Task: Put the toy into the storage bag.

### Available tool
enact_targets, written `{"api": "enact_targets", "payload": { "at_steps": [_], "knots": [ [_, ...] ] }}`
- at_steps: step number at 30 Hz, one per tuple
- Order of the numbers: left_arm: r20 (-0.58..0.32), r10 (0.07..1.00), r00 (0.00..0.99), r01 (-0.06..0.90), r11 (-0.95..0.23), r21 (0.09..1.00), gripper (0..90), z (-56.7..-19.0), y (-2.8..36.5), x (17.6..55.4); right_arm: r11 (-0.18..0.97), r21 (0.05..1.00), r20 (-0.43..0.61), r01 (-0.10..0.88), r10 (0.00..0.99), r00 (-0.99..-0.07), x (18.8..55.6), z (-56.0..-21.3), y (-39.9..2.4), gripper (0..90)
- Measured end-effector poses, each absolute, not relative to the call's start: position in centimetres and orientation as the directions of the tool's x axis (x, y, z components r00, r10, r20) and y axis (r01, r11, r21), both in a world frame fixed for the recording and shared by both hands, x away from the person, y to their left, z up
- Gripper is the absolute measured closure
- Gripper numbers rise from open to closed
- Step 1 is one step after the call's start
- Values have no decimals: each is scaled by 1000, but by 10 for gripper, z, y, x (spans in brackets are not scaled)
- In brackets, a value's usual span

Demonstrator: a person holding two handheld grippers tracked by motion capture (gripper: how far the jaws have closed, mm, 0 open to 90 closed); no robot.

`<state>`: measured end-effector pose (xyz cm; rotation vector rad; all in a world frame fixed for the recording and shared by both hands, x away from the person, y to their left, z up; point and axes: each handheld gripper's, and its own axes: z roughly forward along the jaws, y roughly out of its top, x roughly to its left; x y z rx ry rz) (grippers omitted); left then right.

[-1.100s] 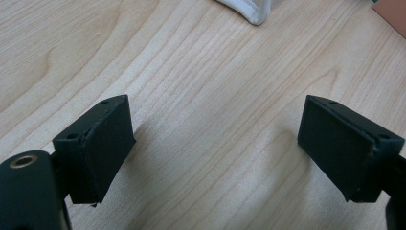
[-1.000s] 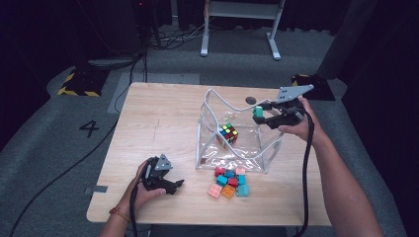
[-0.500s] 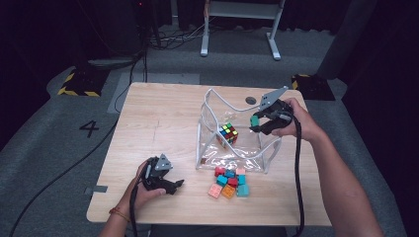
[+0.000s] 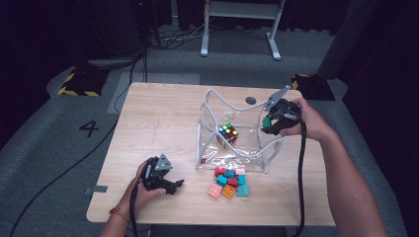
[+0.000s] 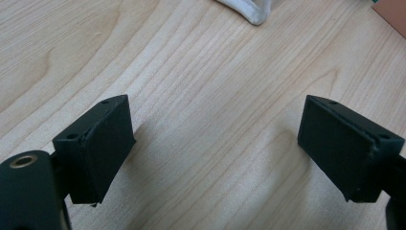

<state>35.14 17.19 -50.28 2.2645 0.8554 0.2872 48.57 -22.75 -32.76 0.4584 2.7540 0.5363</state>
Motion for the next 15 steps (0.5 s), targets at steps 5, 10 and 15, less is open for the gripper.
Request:
{"api": "enact_targets", "payload": {
  "at_steps": [5, 10, 15],
  "knots": [
    [-35, 650, 759, 497, -545, 675, 122, -503, 172, 351, 883, 384, -220, 271, 372, -902, 486, -329, -228, 451],
    [-34, 650, 759, 497, -545, 675, 122, -503, 172, 351, 882, 380, -229, 279, 382, -895, 485, -329, -226, 443],
    [-35, 650, 759, 497, -544, 676, 122, -503, 172, 351, 866, 428, -244, 259, 387, -889, 483, -327, -228, 381]
  ]
}}
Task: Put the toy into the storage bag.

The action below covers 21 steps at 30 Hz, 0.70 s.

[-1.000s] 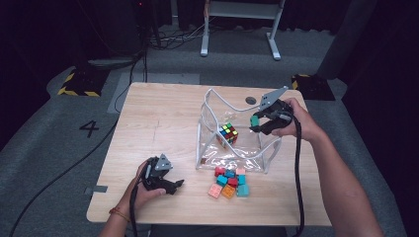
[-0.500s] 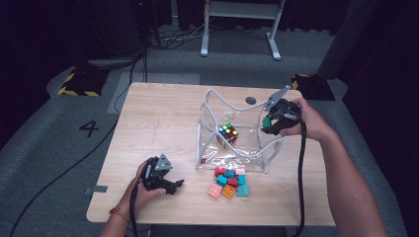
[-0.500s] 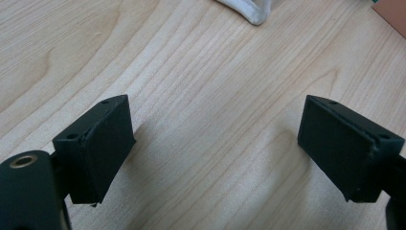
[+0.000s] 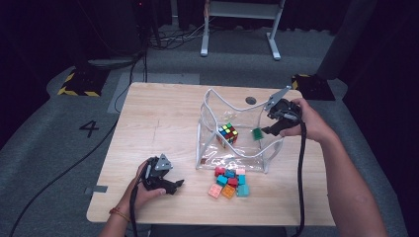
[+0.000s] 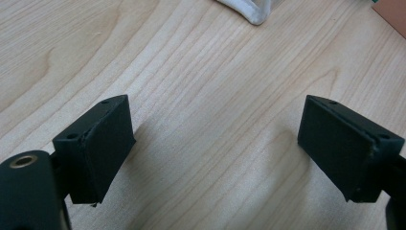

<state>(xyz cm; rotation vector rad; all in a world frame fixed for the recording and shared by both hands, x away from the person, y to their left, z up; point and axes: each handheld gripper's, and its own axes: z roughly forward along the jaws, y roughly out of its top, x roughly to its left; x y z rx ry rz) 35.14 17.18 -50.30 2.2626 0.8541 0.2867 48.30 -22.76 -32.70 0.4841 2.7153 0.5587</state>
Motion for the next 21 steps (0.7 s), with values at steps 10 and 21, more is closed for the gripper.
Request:
{"api": "enact_targets", "payload": {
  "at_steps": [10, 21],
  "knots": [
    [-34, 650, 759, 497, -545, 675, 122, -503, 172, 351, 751, 625, -232, 214, 441, -867, 461, -315, -246, 321],
    [-34, 650, 759, 497, -545, 675, 122, -503, 172, 351, 546, 817, -175, 186, 543, -822, 425, -304, -275, 317]
  ]
}}
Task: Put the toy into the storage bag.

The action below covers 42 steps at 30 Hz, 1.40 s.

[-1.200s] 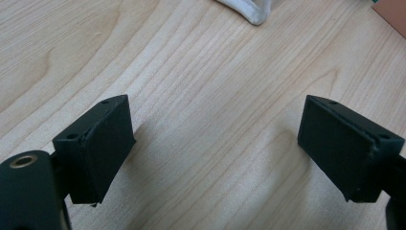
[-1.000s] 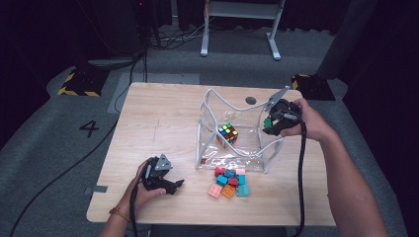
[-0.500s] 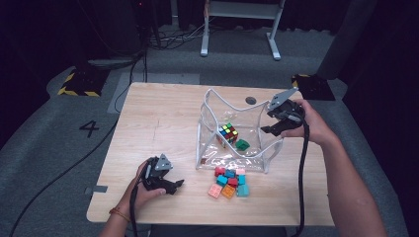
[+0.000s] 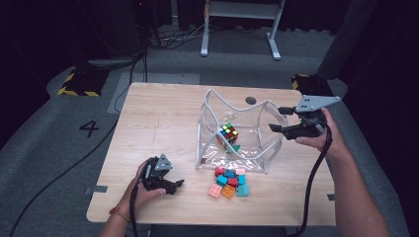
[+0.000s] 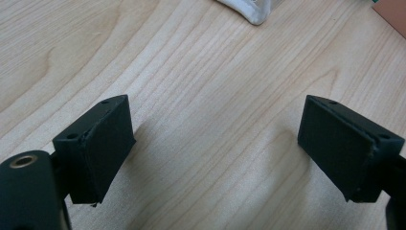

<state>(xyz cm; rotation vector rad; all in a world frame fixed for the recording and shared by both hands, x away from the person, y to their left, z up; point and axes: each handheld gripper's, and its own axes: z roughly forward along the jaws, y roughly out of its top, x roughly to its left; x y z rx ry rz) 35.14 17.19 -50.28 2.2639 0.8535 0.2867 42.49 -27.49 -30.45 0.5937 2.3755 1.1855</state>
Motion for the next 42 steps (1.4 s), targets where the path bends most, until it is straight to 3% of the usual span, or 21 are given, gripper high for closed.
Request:
{"api": "enact_targets", "payload": {
  "at_steps": [22, 42],
  "knots": [
    [-37, 651, 758, 498, -542, 677, 122, -503, 172, 351, 457, 880, -192, 130, 593, -782, 367, -327, -308, 321],
    [-32, 653, 757, 497, -543, 677, 122, -503, 172, 351, 483, 843, -85, 237, 554, -828, 342, -408, -304, 332]
  ]
}}
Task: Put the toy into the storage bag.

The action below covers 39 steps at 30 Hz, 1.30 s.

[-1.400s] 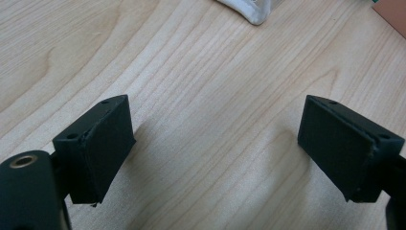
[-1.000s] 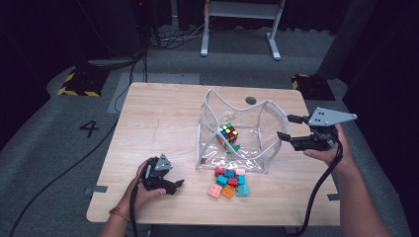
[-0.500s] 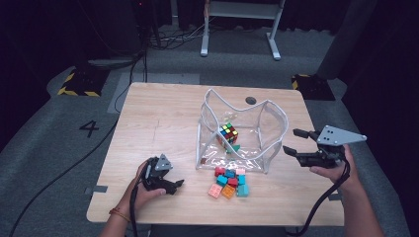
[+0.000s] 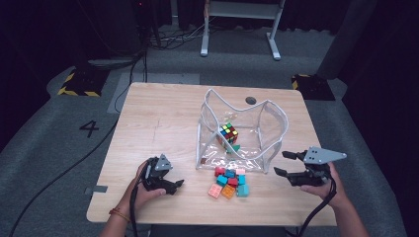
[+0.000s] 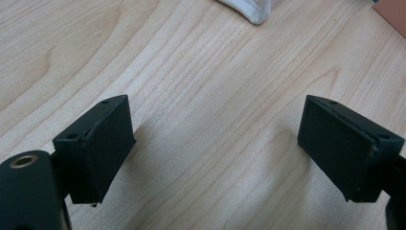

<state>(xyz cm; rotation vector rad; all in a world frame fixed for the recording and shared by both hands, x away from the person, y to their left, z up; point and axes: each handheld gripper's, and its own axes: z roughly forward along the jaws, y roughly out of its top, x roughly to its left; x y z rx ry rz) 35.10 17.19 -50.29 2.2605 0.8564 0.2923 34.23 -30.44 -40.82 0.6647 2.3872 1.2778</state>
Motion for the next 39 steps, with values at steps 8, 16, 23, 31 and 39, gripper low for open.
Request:
{"api": "enact_targets", "payload": {
  "at_steps": [8, 16, 23, 31, 39],
  "knots": [
    [-32, 653, 757, 497, -543, 677, 122, -503, 172, 351, 525, 814, -54, 250, 496, -866, 330, -439, -291, 337],
    [-30, 654, 756, 496, -543, 677, 122, -503, 172, 351, 556, 788, 1, 264, 428, -904, 324, -468, -272, 344],
    [-32, 653, 757, 498, -544, 675, 122, -503, 172, 351, 586, 769, 23, 255, 374, -927, 320, -483, -250, 350],
    [-34, 654, 756, 499, -542, 676, 122, -503, 172, 351, 613, 756, 5, 231, 347, -938, 320, -496, -227, 367],
    [-31, 654, 756, 498, -543, 676, 122, -503, 172, 351, 620, 748, -6, 237, 363, -932, 321, -502, -218, 439]
  ]
}}
